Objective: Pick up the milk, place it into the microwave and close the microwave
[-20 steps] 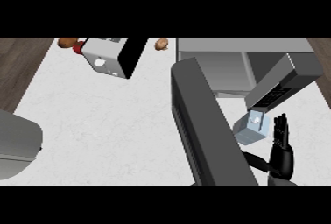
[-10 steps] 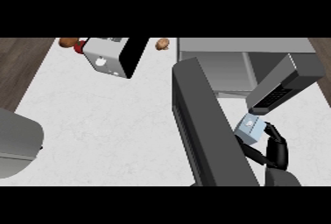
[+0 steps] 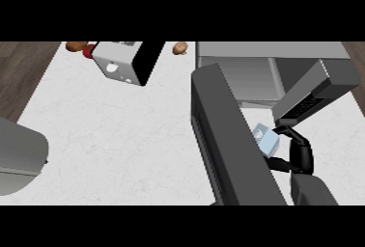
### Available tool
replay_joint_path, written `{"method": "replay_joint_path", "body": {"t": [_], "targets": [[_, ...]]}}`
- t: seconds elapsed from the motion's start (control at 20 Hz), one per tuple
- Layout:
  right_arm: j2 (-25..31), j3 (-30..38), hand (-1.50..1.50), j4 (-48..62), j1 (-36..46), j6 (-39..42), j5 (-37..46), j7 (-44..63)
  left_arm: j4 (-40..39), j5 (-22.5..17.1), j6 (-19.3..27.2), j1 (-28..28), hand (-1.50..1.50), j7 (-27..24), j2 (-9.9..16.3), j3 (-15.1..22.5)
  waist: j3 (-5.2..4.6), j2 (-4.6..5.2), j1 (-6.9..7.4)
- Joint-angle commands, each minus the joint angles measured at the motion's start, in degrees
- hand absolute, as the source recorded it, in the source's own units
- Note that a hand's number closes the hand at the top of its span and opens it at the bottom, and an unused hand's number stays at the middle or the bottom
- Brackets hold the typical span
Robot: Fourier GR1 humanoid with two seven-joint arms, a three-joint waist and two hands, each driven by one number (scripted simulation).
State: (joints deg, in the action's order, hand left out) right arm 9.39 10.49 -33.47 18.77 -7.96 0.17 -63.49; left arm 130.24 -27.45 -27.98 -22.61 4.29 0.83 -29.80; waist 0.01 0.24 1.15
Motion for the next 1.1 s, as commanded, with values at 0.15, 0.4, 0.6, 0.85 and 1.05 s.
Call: {"method": "replay_joint_path", "body": {"t": [0.15, 0.4, 0.6, 0.85, 1.05], "targets": [[7.5, -5.8, 1.5, 7.3, 8.3, 19.6, 3.4, 1.9, 1.1, -0.8, -0.4, 0.4, -1.5, 0.9, 0.1, 1.0, 0.23, 0.44, 1.54], [6.7, -7.2, 1.5, 7.9, 11.2, 27.7, 2.5, 1.4, -1.0, -0.5, -1.0, 1.2, -1.5, 0.2, 0.5, 0.2, 0.12, 0.15, 0.45], [5.0, -8.9, 1.5, 4.9, 11.1, 24.6, 3.3, 2.8, 0.9, -3.1, -1.7, -2.4, -1.5, 0.9, -0.7, -1.6, 0.03, -0.23, -0.07], [2.9, -9.0, 1.5, -1.0, 11.0, 21.1, 2.5, 8.3, -4.7, 2.1, -2.9, -0.3, -1.5, -3.3, -0.7, -2.2, -0.03, -0.29, -0.86], [0.4, -8.4, 1.5, 0.1, 17.1, 16.4, 3.3, 13.8, -1.2, -4.9, -2.5, -1.6, -1.5, 2.3, 0.2, -4.6, 0.0, -0.23, -0.44]]}}
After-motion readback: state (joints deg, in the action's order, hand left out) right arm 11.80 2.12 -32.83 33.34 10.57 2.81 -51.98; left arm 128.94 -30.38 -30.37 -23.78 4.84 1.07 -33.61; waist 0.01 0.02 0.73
